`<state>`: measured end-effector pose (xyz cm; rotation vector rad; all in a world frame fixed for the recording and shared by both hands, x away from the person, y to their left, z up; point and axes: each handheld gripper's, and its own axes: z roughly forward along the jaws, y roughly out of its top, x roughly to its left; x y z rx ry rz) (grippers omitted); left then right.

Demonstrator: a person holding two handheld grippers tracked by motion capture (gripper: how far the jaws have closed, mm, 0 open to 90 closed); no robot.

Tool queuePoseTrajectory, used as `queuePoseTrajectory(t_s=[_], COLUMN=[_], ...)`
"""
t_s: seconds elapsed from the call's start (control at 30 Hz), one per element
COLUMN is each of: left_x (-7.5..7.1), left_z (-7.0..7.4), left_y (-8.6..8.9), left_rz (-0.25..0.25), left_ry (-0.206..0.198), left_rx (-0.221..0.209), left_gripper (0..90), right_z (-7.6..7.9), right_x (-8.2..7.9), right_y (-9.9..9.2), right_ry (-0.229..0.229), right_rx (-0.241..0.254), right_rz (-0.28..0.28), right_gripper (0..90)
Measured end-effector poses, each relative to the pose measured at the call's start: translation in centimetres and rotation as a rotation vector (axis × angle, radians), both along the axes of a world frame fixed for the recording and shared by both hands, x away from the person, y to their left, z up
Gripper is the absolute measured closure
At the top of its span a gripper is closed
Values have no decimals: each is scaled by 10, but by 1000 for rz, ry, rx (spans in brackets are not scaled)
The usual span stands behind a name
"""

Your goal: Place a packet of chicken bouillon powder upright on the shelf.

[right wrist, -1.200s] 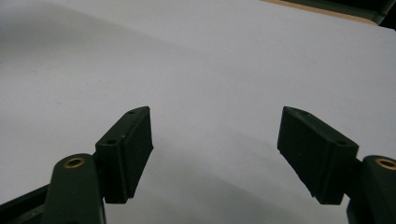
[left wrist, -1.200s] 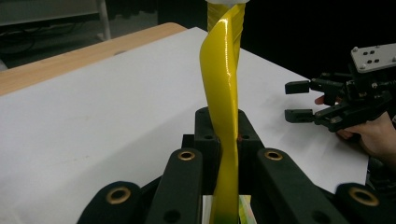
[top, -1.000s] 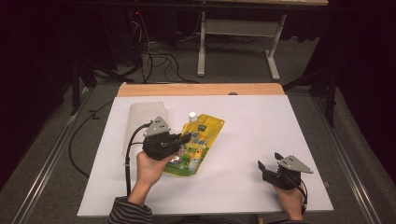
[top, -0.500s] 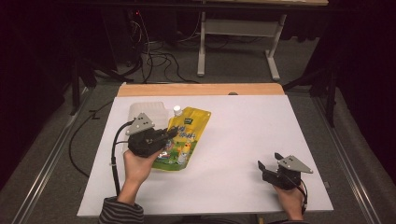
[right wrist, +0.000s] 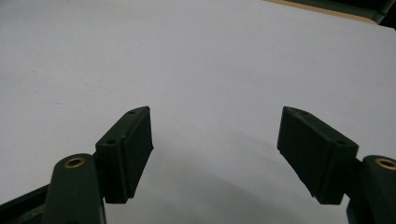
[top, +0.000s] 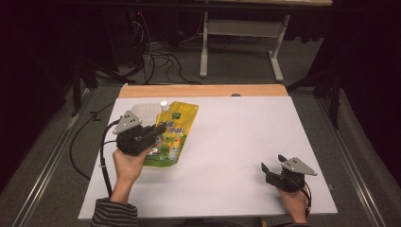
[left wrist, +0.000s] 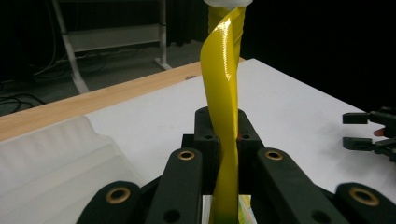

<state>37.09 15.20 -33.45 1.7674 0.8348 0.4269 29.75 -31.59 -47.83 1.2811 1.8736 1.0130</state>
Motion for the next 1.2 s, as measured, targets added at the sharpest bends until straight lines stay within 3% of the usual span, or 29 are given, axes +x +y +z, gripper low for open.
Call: queuePoseTrajectory(t_s=[0.6,0.7,0.9,1.2], left_x=[6,8,16,26], left_z=[8,8,-1,-8], left_y=[20,22,21,20], left_rz=[73,90,112,153], left_ry=[-63,-65,-58,-73], left_rx=[-44,-34,43,53], left_gripper=[845,842,842,839], right_z=[0,0,0,0], right_x=[0,0,0,0], right_y=[0,0,0,0], right_ry=[0,0,-1,0], right_rx=[0,-1,-2,-2], right_rz=[-1,-1,-3,-1], right_gripper=[268,268,268,268])
